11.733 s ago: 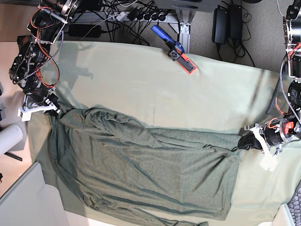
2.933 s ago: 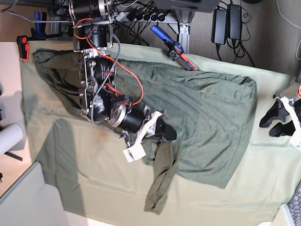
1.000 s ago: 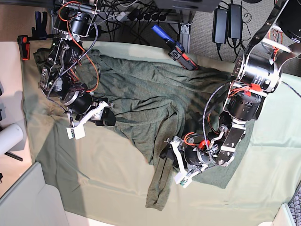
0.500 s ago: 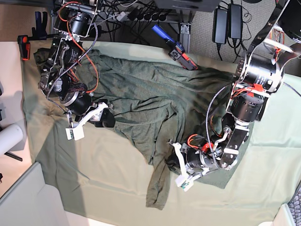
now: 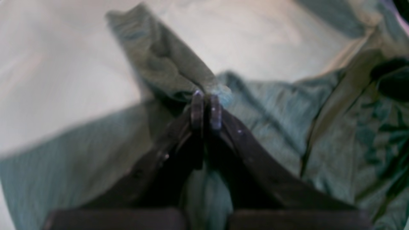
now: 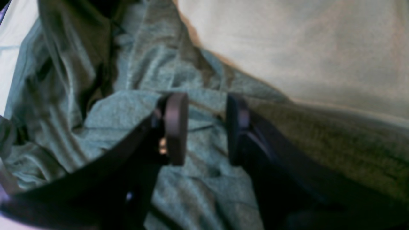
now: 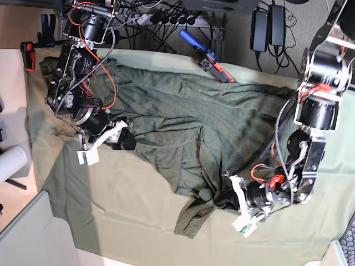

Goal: Fold the T-shirt properly
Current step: 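Reach the left gripper down to grasp the shirt hem area, then drag the grasped shirt side with the left gripper toward the hem edge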

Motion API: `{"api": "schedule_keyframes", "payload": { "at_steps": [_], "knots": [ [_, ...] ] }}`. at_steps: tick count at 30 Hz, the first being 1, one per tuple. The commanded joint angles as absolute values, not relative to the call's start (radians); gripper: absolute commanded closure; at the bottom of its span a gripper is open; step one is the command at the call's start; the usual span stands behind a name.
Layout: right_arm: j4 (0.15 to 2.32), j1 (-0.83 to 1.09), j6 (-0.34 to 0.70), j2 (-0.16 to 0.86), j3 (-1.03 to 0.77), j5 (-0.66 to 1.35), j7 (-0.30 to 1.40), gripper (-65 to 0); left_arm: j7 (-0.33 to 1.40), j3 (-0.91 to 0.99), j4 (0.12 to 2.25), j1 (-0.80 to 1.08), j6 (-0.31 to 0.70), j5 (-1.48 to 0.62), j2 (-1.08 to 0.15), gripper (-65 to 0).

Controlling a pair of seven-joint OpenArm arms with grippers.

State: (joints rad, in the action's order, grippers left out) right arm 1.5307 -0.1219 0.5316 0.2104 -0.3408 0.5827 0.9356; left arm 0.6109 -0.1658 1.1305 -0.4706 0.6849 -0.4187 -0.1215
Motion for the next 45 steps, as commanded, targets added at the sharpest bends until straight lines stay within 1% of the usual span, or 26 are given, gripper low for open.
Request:
{"api": "schedule_keyframes", "payload": {
  "at_steps": [1,7,17,24,30,36,43,45],
  "knots": [
    [1.546,-0.141,0.539,0.221,-0.345,0.598,0.908,-20.6,0.6,-0.142,1.177,-0.481,0.698,-0.455,-0.126,0.0],
    [1.546,-0.14,0.539,0.221,-0.345,0.527,0.867,-20.6,0.689,-0.018,1.347,-0.344,0.698,-0.593,-0.147,0.0],
    [1.546,-0.14,0.539,0.221,-0.345,0.523,0.864,-20.6,0.693,0.114,1.568,-0.179,0.698,-0.647,-0.147,0.0],
    [1.546,-0.14,0.539,0.221,-0.345,0.519,0.863,-20.6,0.694,0.234,1.579,-0.139,0.698,-0.656,-0.152,0.0],
    [1.546,-0.14,0.539,0.221,-0.345,0.519,0.863,-20.6,0.712,0.299,1.579,-0.107,0.698,-0.722,-0.17,0.0],
    [1.546,-0.14,0.539,0.221,-0.345,0.518,0.856,-20.6,0.733,0.304,1.581,-0.06,0.698,-0.791,-0.168,0.0],
    [1.545,-0.139,0.539,0.223,-0.345,0.437,0.837,-20.6,0.744,0.304,1.604,-0.004,0.698,-0.828,-0.169,0.0],
    [1.544,-0.135,0.539,0.237,-0.345,0.425,0.818,-20.6,0.75,0.304,1.615,0.013,0.698,-0.846,-0.168,0.0]
  ]
}}
